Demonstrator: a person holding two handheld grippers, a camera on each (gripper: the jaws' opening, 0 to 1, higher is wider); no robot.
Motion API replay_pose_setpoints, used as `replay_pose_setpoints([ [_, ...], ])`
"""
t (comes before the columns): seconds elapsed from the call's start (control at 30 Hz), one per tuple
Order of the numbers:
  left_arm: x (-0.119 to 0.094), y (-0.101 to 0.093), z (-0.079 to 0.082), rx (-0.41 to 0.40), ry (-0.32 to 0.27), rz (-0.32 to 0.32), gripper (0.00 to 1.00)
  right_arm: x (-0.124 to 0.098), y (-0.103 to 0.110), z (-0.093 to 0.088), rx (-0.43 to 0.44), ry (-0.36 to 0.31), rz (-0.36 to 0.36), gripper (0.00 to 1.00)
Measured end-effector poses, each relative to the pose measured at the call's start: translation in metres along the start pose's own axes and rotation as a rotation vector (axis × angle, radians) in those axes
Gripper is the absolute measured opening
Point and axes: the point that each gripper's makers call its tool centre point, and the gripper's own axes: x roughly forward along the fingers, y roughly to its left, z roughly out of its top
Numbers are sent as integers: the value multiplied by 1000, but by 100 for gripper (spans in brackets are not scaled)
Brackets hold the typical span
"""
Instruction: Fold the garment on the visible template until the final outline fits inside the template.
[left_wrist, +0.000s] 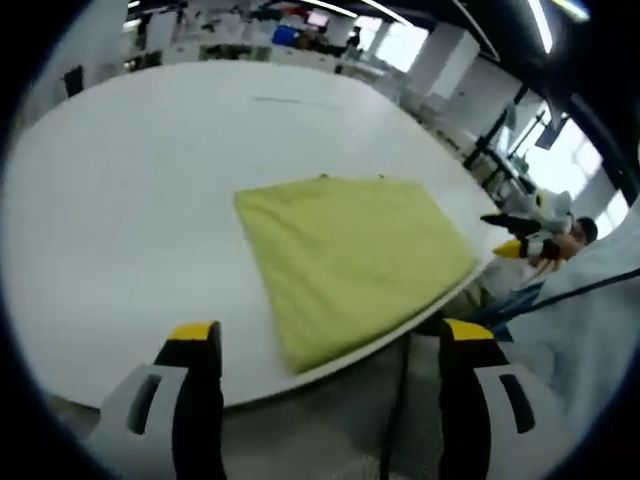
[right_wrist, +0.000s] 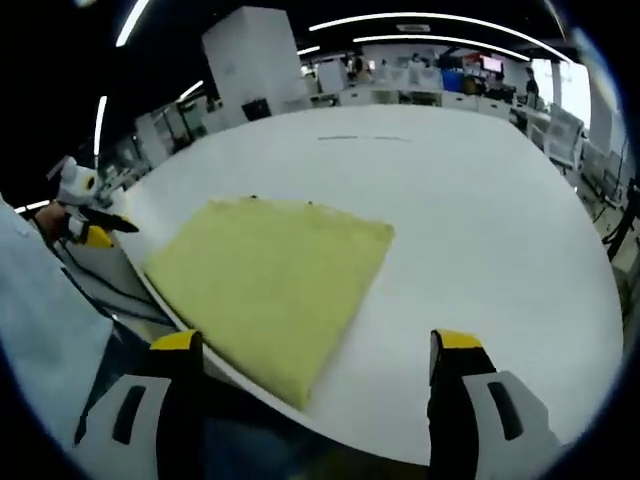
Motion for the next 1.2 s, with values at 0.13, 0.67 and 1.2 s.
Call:
replay_pose_setpoints([
  [0.13,4,0,-5,-29,13,-16,69,1,6,-9,32,12,24,79],
  [0.67,17,8,-19,-103,40,-29,43,4,15,-33,128,49,60,38],
  [1.2,30,14,-36,-185,87,-38,27,9,17,-36,173,56,73,19],
])
